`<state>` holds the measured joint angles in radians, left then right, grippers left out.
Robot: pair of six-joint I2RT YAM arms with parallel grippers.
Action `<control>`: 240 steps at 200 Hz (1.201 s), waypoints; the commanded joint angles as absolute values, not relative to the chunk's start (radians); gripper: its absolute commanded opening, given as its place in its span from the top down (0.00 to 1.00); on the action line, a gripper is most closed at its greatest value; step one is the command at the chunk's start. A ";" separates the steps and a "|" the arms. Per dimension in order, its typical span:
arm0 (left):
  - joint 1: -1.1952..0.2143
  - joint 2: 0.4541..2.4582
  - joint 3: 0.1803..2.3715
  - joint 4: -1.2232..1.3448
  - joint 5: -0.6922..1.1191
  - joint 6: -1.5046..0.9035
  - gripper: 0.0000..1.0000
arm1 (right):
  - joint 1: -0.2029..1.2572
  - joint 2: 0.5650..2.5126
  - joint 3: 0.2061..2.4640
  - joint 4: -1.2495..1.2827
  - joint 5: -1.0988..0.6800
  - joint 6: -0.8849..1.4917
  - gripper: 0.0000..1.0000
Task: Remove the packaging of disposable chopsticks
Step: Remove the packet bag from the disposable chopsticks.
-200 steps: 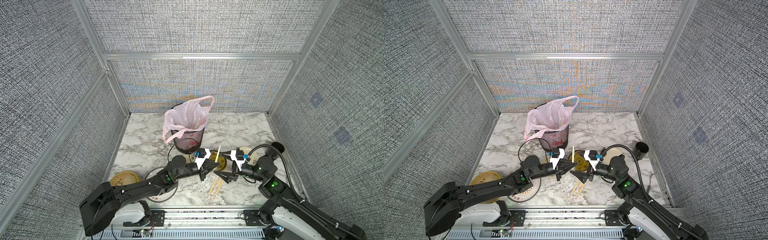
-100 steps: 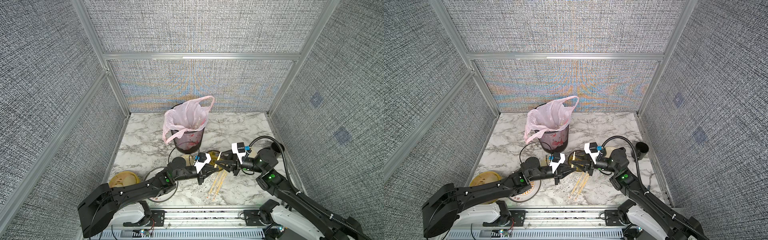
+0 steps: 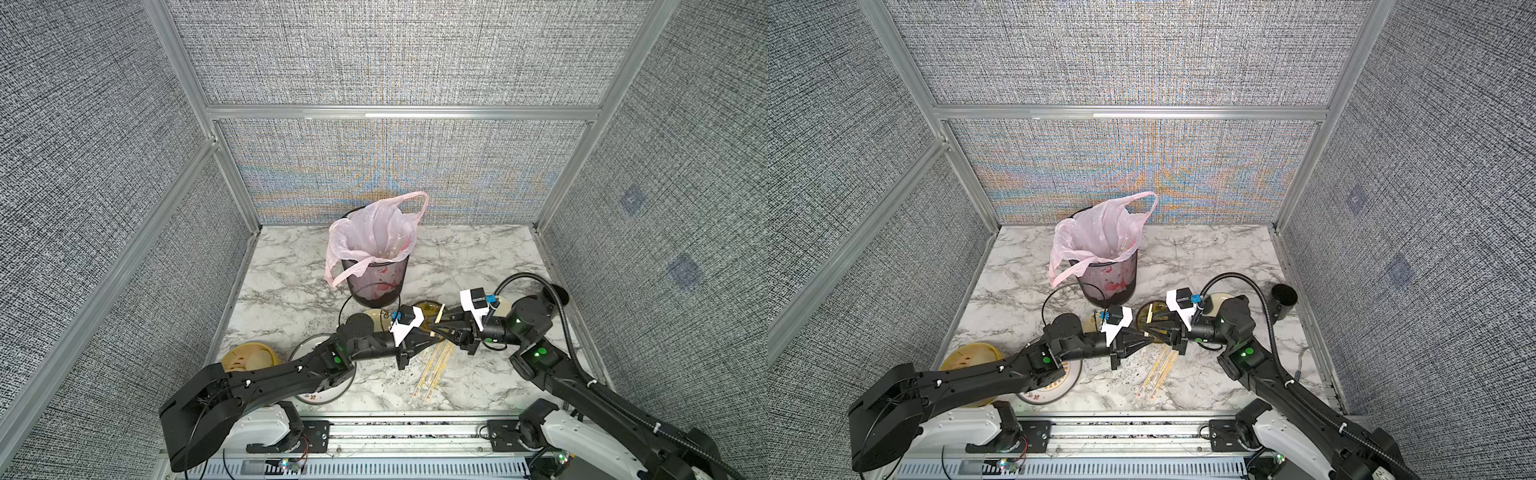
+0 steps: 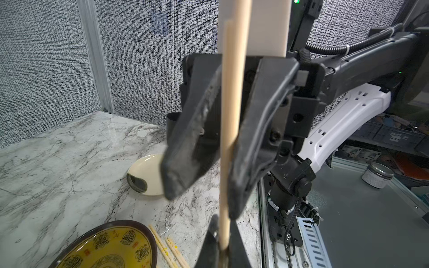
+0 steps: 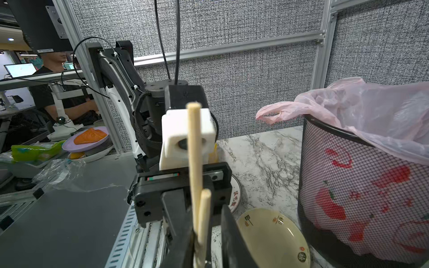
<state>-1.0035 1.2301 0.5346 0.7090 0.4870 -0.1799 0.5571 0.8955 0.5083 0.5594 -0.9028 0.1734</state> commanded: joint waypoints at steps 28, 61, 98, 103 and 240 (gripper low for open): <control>-1.003 1.245 0.536 0.752 0.511 -0.170 1.00 | 0.557 0.902 0.500 0.599 -0.902 0.153 1.00; -1.004 1.250 0.525 0.755 0.506 -0.169 1.00 | 0.557 0.899 0.504 0.613 -0.904 0.160 1.00; -1.003 1.252 0.511 0.731 0.487 -0.154 0.95 | 0.556 0.882 0.511 0.614 -0.881 0.160 1.00; -1.003 1.253 0.508 0.729 0.487 -0.154 0.94 | 0.555 0.878 0.512 0.615 -0.878 0.159 1.00; -1.003 1.279 0.474 0.662 0.504 -0.124 0.88 | 0.544 0.817 0.567 0.571 -0.810 0.156 1.00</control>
<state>-1.0035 1.2758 0.4744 0.6975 0.4915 -0.1387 0.5495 0.8299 0.5503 0.5480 -0.8501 0.1654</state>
